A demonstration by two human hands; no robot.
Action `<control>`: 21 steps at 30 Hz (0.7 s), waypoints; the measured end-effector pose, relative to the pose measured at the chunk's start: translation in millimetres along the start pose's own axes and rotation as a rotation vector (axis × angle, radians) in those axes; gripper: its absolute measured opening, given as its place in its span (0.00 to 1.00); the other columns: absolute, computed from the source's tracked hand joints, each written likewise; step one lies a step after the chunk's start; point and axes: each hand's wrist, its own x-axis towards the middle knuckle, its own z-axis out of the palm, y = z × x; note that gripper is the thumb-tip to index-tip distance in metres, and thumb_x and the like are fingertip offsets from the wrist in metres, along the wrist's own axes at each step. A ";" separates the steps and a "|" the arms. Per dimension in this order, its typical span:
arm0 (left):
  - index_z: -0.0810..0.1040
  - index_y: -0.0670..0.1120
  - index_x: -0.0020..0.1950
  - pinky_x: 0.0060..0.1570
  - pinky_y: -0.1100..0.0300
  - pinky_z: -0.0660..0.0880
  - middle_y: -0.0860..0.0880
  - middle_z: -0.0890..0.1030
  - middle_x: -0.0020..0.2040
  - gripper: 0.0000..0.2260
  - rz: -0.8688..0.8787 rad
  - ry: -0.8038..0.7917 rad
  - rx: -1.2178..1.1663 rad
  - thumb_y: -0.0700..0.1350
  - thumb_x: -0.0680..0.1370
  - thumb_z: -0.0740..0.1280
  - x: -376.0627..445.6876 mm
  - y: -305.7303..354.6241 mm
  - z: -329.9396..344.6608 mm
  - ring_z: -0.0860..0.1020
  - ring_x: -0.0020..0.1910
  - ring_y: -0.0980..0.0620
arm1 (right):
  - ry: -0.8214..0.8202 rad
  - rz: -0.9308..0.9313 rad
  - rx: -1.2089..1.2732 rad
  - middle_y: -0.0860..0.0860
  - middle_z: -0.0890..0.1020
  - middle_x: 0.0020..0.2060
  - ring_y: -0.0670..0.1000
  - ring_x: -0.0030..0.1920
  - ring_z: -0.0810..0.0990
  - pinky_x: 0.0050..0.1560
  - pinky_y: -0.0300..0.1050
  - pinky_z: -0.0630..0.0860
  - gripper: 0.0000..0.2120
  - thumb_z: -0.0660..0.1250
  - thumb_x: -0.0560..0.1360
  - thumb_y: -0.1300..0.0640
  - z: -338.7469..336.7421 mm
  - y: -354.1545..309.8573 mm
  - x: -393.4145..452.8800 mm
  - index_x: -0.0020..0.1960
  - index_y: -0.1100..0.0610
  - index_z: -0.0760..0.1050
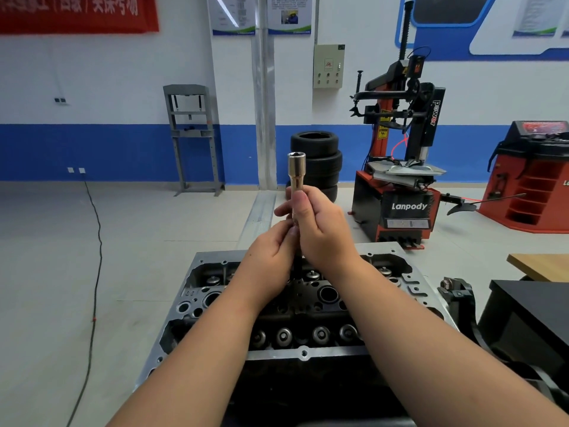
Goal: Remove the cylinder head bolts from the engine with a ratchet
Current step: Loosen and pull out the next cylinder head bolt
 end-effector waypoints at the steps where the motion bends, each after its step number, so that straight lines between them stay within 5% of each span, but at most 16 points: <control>1: 0.81 0.57 0.55 0.54 0.41 0.80 0.50 0.86 0.47 0.10 0.004 0.013 0.006 0.56 0.85 0.61 0.8 0.0 -0.5 0.83 0.49 0.49 | -0.004 0.001 0.007 0.45 0.83 0.43 0.41 0.42 0.81 0.45 0.42 0.78 0.08 0.59 0.81 0.45 -0.9 0.3 0.1 0.55 0.47 0.72; 6: 0.82 0.53 0.52 0.46 0.47 0.84 0.53 0.86 0.44 0.03 -0.017 0.116 -0.069 0.50 0.81 0.72 3.6 -4.7 -2.2 0.85 0.44 0.51 | 0.041 -0.067 -0.073 0.45 0.80 0.37 0.44 0.39 0.79 0.39 0.36 0.76 0.06 0.67 0.79 0.47 -1.1 1.0 -0.7 0.46 0.48 0.72; 9: 0.81 0.55 0.57 0.47 0.61 0.80 0.56 0.86 0.47 0.07 0.004 0.093 -0.078 0.52 0.85 0.64 2.6 -4.8 0.5 0.84 0.48 0.58 | 0.028 -0.042 -0.044 0.42 0.83 0.41 0.41 0.42 0.81 0.41 0.33 0.75 0.07 0.61 0.81 0.49 0.7 1.5 -0.3 0.50 0.50 0.76; 15: 0.81 0.64 0.54 0.48 0.49 0.82 0.55 0.86 0.47 0.08 0.047 0.058 0.009 0.54 0.85 0.63 2.4 -3.4 -1.6 0.84 0.46 0.52 | -0.007 -0.022 -0.039 0.41 0.81 0.42 0.41 0.43 0.79 0.43 0.34 0.74 0.08 0.63 0.80 0.44 -0.4 1.2 -0.2 0.53 0.48 0.74; 18: 0.82 0.56 0.51 0.46 0.47 0.84 0.54 0.86 0.45 0.01 0.022 0.122 -0.058 0.52 0.81 0.71 3.7 -6.7 -2.8 0.85 0.44 0.52 | 0.045 -0.070 -0.065 0.43 0.79 0.37 0.41 0.39 0.78 0.40 0.32 0.73 0.06 0.69 0.78 0.48 -0.7 1.2 -1.1 0.47 0.45 0.72; 21: 0.81 0.54 0.52 0.42 0.56 0.81 0.55 0.86 0.44 0.07 0.002 0.124 -0.091 0.55 0.80 0.69 4.2 -6.4 -0.9 0.85 0.42 0.56 | 0.047 -0.046 -0.054 0.45 0.81 0.39 0.43 0.40 0.79 0.40 0.36 0.75 0.05 0.64 0.81 0.51 0.2 1.4 -0.9 0.48 0.52 0.76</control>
